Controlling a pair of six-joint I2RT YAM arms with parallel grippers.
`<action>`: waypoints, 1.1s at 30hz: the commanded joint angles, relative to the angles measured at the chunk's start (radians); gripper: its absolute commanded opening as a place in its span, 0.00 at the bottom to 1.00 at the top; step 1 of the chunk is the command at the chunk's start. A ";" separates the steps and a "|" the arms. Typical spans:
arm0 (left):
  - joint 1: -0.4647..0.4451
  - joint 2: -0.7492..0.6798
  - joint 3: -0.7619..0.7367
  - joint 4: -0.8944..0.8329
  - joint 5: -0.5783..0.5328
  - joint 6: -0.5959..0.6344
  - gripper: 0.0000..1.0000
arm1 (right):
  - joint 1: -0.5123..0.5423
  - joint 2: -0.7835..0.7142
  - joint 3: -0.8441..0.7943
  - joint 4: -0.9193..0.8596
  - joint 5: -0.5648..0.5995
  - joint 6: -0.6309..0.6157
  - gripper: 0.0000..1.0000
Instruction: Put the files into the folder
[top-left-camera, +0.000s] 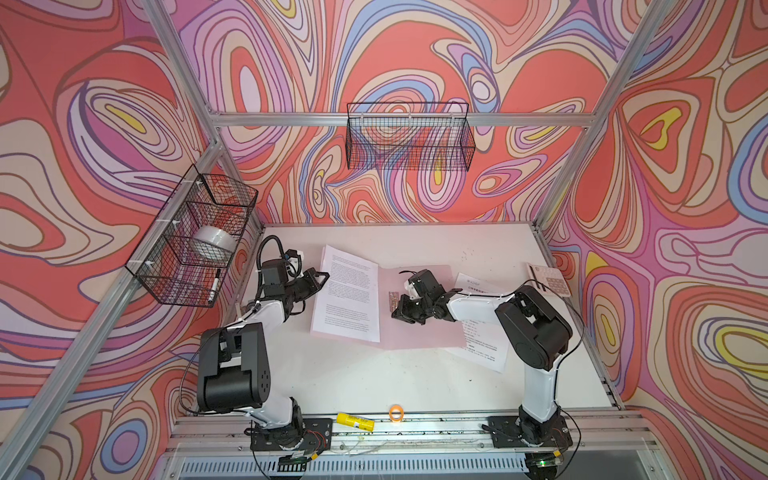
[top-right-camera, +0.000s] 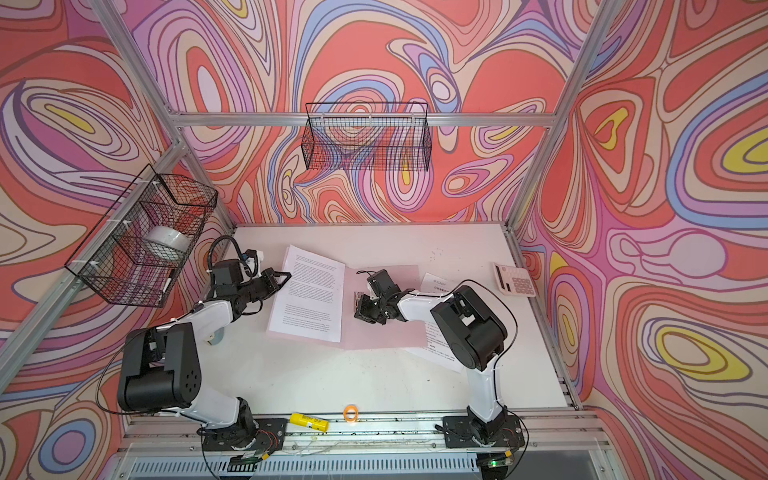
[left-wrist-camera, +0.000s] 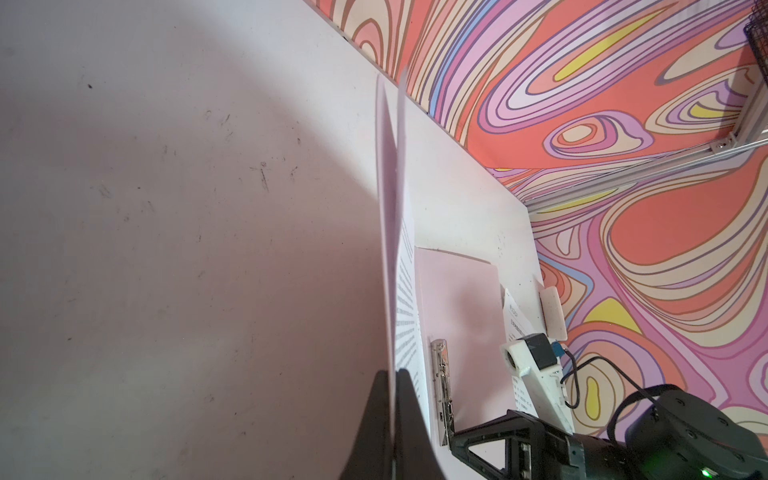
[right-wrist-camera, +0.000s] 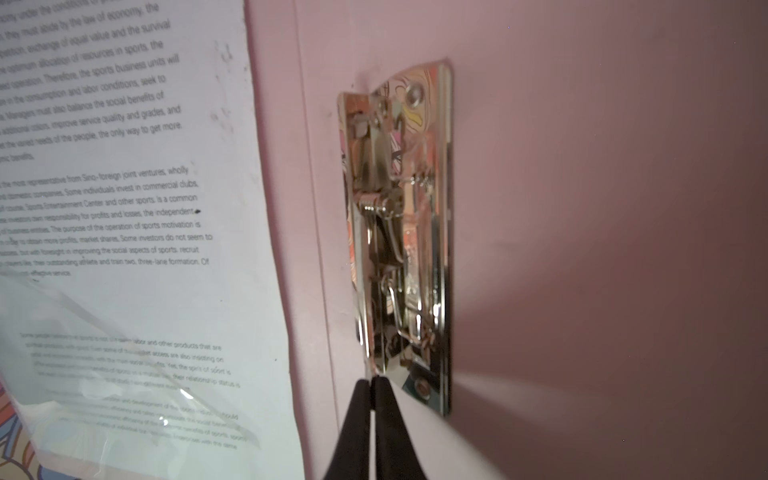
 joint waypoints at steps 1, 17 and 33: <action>-0.005 -0.007 -0.012 0.005 0.007 0.017 0.00 | 0.001 0.029 0.026 -0.027 0.019 -0.007 0.00; -0.005 -0.037 -0.009 -0.013 0.019 0.035 0.00 | -0.002 0.153 0.043 -0.289 0.220 -0.028 0.00; -0.005 -0.040 -0.004 -0.021 0.033 0.045 0.00 | -0.052 -0.116 0.067 -0.386 0.377 -0.088 0.00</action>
